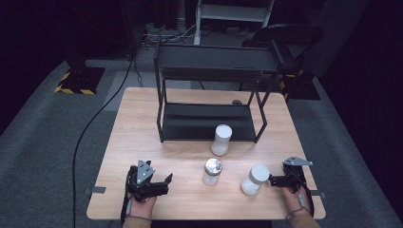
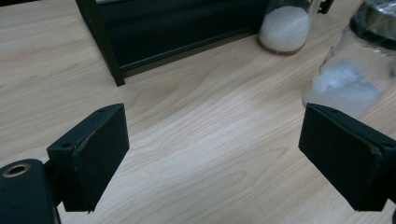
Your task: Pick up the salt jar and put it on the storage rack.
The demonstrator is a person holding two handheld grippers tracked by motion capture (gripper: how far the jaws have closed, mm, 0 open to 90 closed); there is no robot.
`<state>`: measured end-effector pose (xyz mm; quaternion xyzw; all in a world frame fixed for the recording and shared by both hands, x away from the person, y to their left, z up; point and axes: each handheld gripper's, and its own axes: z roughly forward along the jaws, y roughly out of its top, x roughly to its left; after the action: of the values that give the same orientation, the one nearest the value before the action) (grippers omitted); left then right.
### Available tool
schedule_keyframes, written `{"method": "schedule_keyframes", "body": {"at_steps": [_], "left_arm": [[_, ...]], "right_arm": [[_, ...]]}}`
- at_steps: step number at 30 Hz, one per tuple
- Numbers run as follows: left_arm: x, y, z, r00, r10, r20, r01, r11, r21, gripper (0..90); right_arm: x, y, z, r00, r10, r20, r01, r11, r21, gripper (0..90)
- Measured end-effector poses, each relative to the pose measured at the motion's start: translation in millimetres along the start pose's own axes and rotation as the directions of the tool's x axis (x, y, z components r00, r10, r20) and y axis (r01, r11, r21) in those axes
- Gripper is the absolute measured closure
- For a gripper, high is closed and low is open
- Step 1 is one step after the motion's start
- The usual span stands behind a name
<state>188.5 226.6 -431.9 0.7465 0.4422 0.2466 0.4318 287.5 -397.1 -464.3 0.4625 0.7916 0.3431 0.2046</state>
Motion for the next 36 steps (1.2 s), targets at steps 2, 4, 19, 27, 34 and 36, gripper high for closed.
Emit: {"method": "schedule_keyframes", "body": {"at_steps": [2, 4, 19, 27, 34, 36], "left_arm": [[-1.2, 0.8, -0.8, 1.0, 0.002, 0.002, -0.002, 1.0, -0.004, 8.1], [-1.6, 1.3, -1.2, 1.0, 0.005, 0.003, -0.005, 1.0, -0.004, 8.1], [-15.8, 15.9, 7.3, 0.9958, 0.05, 0.077, -0.048, 0.9985, -0.027, 7.6], [-27.4, 17.6, 16.2, 0.9968, 0.034, 0.072, -0.031, 0.9982, -0.052, 3.9], [-33.7, 20.2, 25.4, 0.9941, 0.05, 0.096, -0.044, 0.997, -0.063, 3.8], [-34.9, 21.0, 28.1, 0.9927, 0.056, 0.107, -0.049, 0.9965, -0.067, 3.8]], "right_arm": [[0.0, 0.0, 0.0, 1.0, 0.0, 0.0, 0.0, 1.0, 0.0, 2.0], [0.0, 0.0, 0.0, 1.0, 0.0, 0.0, 0.0, 1.0, 0.0, 2.0], [-0.3, -0.3, -0.1, 1.0, 0.001, 0.001, -0.001, 1.0, -0.001, 2.1], [1.0, -1.0, -0.7, 0.9999, 0.009, 0.012, -0.009, 1.0, -0.001, 2.1], [1.7, -1.3, -1.0, 0.9997, 0.015, 0.017, -0.015, 1.0, -0.001, 2.2], [1.7, -1.3, -1.0, 0.9997, 0.016, 0.018, -0.016, 1.0, -0.001, 2.2]]}}
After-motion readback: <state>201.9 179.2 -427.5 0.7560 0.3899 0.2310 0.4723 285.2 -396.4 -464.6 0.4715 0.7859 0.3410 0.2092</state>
